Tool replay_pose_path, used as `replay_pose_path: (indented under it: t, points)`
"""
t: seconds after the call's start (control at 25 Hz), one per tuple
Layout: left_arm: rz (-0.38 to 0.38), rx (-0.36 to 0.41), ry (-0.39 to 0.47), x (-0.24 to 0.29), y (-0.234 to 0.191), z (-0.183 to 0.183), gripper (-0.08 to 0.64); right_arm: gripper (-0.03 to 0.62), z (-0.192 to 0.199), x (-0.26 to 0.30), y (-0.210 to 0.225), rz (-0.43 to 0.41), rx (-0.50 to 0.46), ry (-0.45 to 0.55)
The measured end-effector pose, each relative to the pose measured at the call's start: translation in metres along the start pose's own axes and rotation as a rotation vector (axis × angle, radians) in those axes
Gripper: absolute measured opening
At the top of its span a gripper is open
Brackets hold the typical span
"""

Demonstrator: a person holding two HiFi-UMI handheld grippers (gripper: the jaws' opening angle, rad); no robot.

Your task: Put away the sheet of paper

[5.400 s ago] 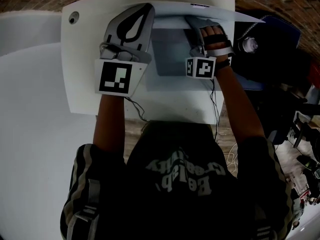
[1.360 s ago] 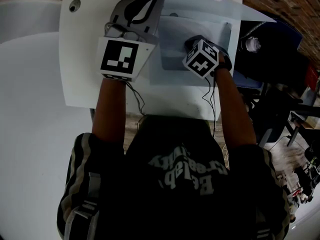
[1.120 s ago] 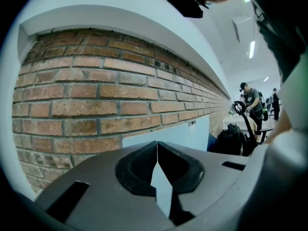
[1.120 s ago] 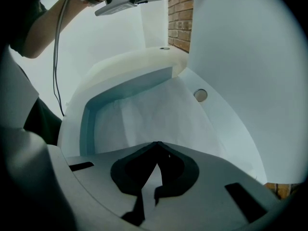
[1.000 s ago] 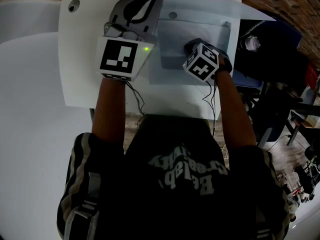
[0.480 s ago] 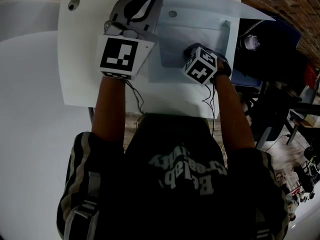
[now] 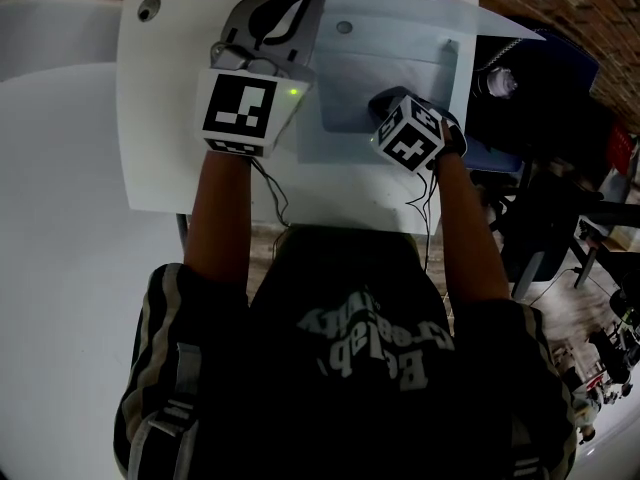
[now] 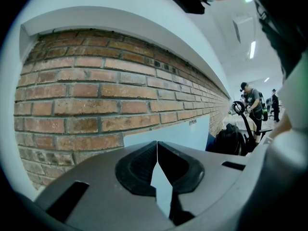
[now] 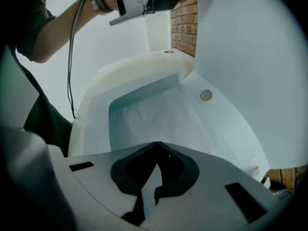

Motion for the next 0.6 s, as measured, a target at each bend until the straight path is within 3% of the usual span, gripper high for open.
replay_pose_path:
  t: [0.32,0.6]
  points:
    - [0.002,0.004,-0.014,-0.004,0.003,0.004,0.003,-0.006,-0.003,-0.037,0.008,0.19,0.067,0.087]
    - [0.001,0.001,-0.038,-0.009,0.006,0.011,0.003,-0.006,-0.005,-0.079,0.012,0.45,0.179,0.177]
Point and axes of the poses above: the fingertips, and each gripper's own axes: x forward along the fingers, y to its right, z out of its underside, the point moved 9 cm from there along -x, backward along the fingers, and after that the axes turned 13 degrees about -x, right-handed, at the moved point
